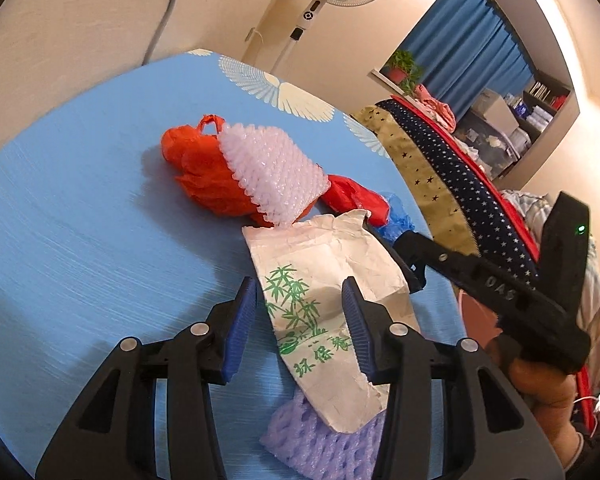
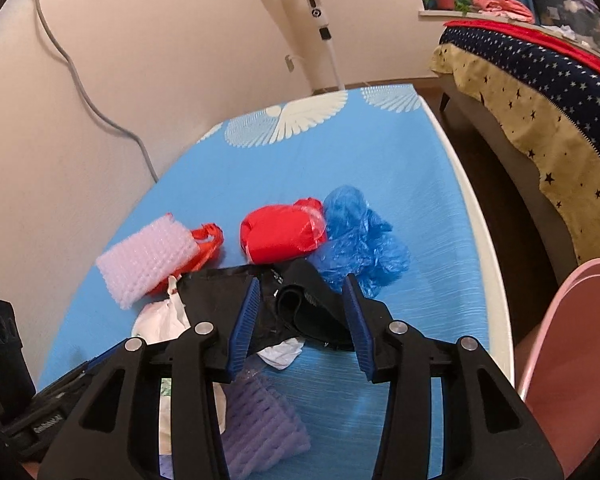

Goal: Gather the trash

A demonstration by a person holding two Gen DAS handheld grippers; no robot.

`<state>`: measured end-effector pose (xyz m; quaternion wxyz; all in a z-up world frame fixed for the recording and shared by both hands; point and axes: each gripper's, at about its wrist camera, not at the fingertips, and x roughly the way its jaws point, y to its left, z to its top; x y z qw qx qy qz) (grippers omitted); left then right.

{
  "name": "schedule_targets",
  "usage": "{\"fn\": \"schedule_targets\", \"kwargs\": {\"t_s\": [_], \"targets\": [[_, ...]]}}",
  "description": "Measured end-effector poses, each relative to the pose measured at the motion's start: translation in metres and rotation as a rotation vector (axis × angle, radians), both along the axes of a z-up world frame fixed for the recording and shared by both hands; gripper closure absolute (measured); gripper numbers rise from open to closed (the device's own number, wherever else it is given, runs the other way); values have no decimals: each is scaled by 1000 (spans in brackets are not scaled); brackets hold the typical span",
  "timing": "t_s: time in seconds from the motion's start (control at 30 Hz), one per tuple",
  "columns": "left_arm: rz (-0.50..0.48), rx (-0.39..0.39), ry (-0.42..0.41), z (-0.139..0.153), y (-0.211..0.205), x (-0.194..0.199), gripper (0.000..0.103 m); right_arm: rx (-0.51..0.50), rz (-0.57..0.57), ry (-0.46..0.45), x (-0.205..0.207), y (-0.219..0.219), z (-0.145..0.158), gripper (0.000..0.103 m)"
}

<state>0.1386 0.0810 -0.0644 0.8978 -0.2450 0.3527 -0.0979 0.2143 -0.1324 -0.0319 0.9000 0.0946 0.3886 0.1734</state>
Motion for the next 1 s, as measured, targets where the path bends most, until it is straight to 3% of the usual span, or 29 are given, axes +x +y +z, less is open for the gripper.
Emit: {"fn": "schedule_targets", "kwargs": {"t_s": [0.1,0.13,0.23,0.27,0.47,0.8,1.0], "targets": [[-14,-21,-1,-2,-1,-1,61,-5,11,15,2,1,-3,83],[-17,-24,-4,-2,-2,-2,65,-8,16,15,2,1,-4,90],[-25,-36,-18,1,-2,-5,84,-12,22,5,-1,-3,-1,95],[-24,-41,-24,3,-1,-6,91,-10,23,-1,-4,-5,3,96],[-51,-52,-87,20,-4,-22,99,7,0,-39,-23,-24,23,96],[-122,-10,-198,55,-15,-51,101,17,-30,-118,-75,-62,66,96],[-117,55,-244,75,-20,-71,101,7,-58,-158,-106,-84,85,96]]}}
